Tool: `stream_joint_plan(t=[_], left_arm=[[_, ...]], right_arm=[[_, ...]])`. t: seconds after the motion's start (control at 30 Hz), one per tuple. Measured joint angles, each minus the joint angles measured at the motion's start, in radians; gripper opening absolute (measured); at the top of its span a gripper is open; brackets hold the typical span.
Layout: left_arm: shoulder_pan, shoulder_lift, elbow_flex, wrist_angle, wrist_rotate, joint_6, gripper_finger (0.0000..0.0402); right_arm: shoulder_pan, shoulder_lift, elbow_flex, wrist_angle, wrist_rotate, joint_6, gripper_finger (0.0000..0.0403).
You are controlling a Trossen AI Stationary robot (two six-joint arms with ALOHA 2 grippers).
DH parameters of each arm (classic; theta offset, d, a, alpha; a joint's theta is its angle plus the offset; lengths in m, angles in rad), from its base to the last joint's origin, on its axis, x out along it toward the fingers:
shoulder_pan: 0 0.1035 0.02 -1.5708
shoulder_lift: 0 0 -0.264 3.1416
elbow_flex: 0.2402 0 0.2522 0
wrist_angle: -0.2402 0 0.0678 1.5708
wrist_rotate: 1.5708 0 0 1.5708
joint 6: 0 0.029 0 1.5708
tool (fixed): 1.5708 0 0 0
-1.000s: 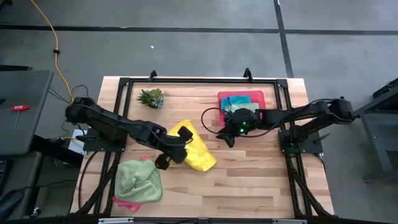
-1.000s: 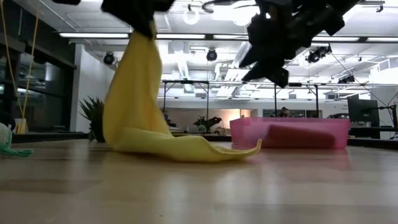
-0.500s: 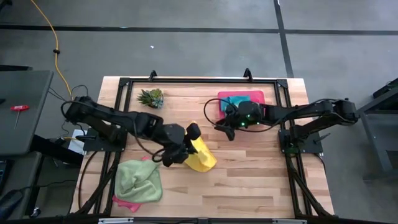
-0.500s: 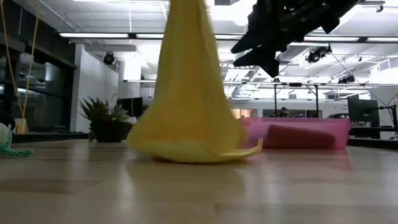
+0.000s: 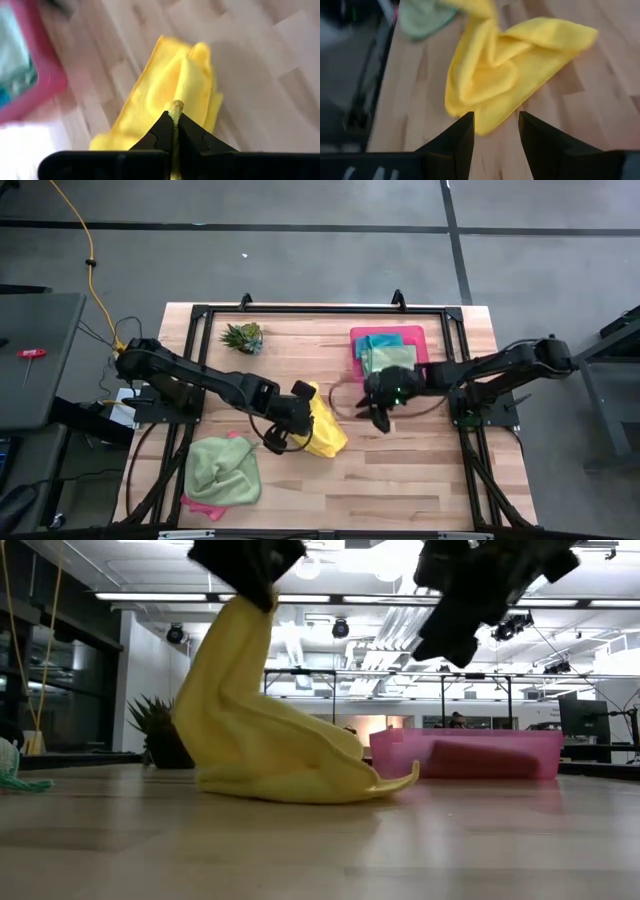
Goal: Fold microfiber towels
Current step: Fold the yellow microfiber cloth
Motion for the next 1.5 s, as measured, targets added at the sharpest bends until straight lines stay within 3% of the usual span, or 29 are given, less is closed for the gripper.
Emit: stream_joint_plan(t=[0.17, 0.37, 0.6, 0.83, 1.1, 1.5], left_arm=[[0.011, 0.001, -0.046, -0.001, -0.033, -0.098, 0.0], [0.015, 0.001, -0.059, 0.011, -0.033, -0.19, 0.0], [0.015, 0.001, -0.059, 0.015, -0.036, -0.237, 0.0], [0.015, 0.001, -0.059, 0.018, -0.035, -0.273, 0.0], [0.014, 0.001, -0.059, 0.017, -0.034, -0.273, 0.0], [0.014, 0.001, -0.059, 0.019, -0.033, -0.273, 0.0]], right_arm=[[0.118, 0.054, 0.0, 0.048, 0.091, -0.127, 0.0146], [0.205, 0.21, 0.015, 0.178, 0.118, -0.132, 0.0146], [0.264, 0.439, 0.151, 0.188, 0.116, -0.204, 0.0146], [0.276, 0.598, 0.277, 0.163, 0.143, -0.157, 0.0146], [0.279, 0.618, 0.322, 0.117, 0.201, -0.128, 0.0146], [0.281, 0.619, 0.323, 0.068, 0.206, -0.11, 0.0146]])
